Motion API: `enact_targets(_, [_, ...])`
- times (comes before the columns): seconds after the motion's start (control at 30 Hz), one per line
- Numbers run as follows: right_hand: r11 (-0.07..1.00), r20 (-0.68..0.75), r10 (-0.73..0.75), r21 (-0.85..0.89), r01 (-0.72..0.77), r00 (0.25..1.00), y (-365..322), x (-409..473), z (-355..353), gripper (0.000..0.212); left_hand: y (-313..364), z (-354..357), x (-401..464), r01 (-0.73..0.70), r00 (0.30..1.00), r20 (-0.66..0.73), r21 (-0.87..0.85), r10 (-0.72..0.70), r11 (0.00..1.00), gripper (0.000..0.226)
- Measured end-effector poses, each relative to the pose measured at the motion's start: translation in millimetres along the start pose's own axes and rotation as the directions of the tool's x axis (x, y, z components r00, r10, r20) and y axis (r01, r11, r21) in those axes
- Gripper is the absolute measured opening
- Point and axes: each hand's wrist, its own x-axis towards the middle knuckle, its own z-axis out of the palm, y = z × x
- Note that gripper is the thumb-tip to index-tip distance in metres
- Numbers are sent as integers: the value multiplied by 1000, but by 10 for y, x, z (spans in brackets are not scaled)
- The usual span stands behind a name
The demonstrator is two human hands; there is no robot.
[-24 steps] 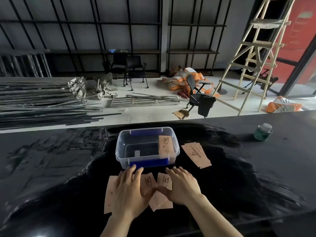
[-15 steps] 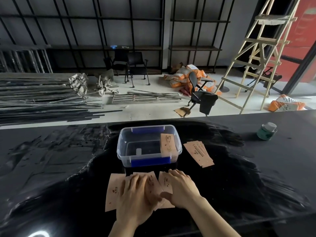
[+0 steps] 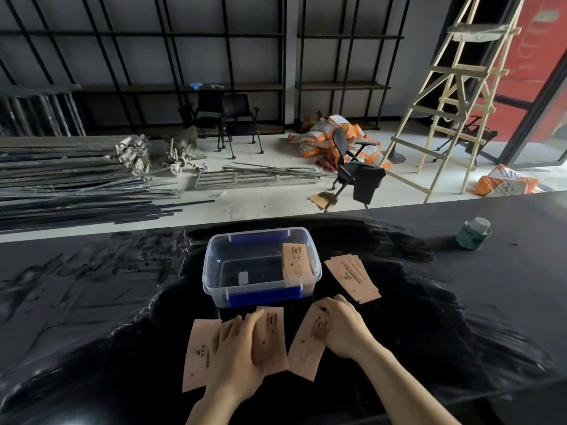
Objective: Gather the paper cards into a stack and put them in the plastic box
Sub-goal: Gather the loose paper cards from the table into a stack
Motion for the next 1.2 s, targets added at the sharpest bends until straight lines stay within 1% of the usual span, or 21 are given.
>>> enact_targets(0.1, [996,-37,12,91,-8,999,72,36,-116,55,65,-20,33,33,999,-5,-47,-33,998,91])
enact_targets(0.13, [993,-30,11,115,-8,999,83,44,-155,52,92,-25,38,34,999,-2,-55,-34,998,90])
enact_targets(0.2, [987,22,-6,163,2,1000,103,63,-219,47,129,-10,48,10,1000,-4,-95,-11,995,87])
enact_targets(0.27, [978,69,-45,205,30,997,116,66,-255,41,159,13,54,-22,1000,-4,-176,21,984,80])
enact_targets(0.4, [953,21,-91,292,81,996,87,37,-230,34,277,-33,66,-15,999,28,-257,23,966,63])
enact_targets(0.43, [949,1,-97,301,92,995,73,32,-201,33,296,-38,77,-9,999,27,-308,18,951,57])
enact_targets(0.53, [945,-50,-124,299,133,991,43,47,-101,28,396,-65,67,-13,999,25,-438,27,899,28])
enact_targets(0.57, [944,-55,-136,297,147,989,26,48,-79,28,429,-60,72,-11,999,29,-465,28,885,24])
enact_targets(0.63, [939,-74,-154,298,169,985,-12,35,-34,32,492,-50,72,31,997,79,-535,14,844,28])
enact_targets(0.67, [934,-104,-156,309,181,982,-23,24,-7,35,510,-53,66,43,996,92,-544,9,838,29])
enact_targets(0.77, [898,-212,-92,405,173,973,-21,-1,80,39,492,-36,95,99,995,66,-593,-75,799,35])
enact_targets(0.83, [887,-185,-26,449,108,982,-24,-34,112,39,456,-4,119,147,988,65,-640,-137,754,37])
enact_targets(0.9, [908,-114,-11,415,57,993,-20,-59,160,41,415,43,132,176,981,62,-672,-182,719,36])
enact_targets(0.97, [919,-68,-8,393,34,998,-31,-63,206,37,408,68,129,182,979,61,-679,-192,711,36])
enact_targets(1.03, [915,-23,6,404,4,1000,-41,-43,238,22,415,86,123,176,981,57,-667,-185,724,35])
enact_targets(1.1, [917,29,5,399,-16,1000,-48,-16,254,10,405,104,116,161,984,38,-618,-175,769,33])
enact_targets(1.13, [918,41,2,396,-18,999,-43,-13,261,8,388,114,109,146,985,9,-582,-173,800,31])
enact_targets(1.2, [924,41,9,382,-24,999,-25,-1,270,13,341,107,82,88,977,-140,-430,-162,898,26])
